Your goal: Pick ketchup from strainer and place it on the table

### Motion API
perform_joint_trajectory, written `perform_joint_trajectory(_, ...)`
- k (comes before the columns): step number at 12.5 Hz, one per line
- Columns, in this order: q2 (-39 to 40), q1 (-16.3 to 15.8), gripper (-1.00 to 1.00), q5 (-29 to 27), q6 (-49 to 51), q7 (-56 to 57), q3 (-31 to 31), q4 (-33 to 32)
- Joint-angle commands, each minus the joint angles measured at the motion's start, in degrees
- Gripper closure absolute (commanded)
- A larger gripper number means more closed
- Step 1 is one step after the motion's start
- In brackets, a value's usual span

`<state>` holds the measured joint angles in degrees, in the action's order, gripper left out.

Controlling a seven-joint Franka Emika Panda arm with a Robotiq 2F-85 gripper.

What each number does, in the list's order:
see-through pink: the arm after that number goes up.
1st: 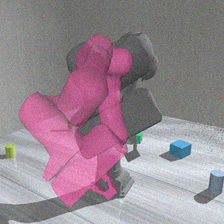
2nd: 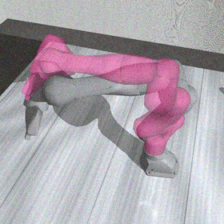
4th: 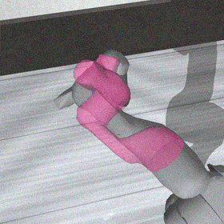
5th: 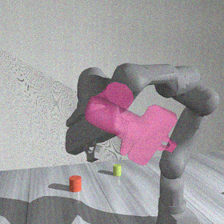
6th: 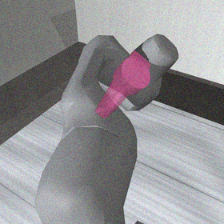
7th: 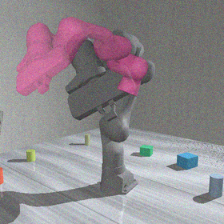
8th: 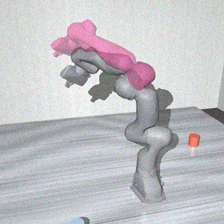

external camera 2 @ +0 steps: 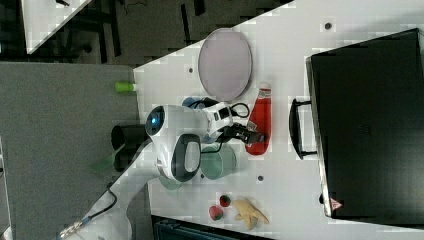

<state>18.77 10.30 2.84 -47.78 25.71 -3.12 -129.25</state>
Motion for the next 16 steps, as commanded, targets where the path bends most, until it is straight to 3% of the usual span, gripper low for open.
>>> perform_joint_trajectory(1,-0.1,-2.1,-0.69,-0.2,-2.0,1.6,-1.1,0.6)
perform_joint_trajectory(2,-0.5,-2.1,-0.91,-0.2,-1.7,1.6,-1.2,0.8)
perform_joint_trajectory(3,-1.5,-2.1,-1.00,-0.2,-1.5,1.6,-1.2,1.0)
perform_joint_trajectory(8,-8.9,-2.1,-1.00,-0.2,2.3,0.5,-0.7,9.7)
perform_joint_trajectory(13,-10.2,-2.1,-1.00,-0.2,22.8,-16.7,-0.6,27.0)
perform_joint_trajectory(16,-10.3,-2.1,-1.00,-0.2,36.2,-18.3,-1.0,35.6)
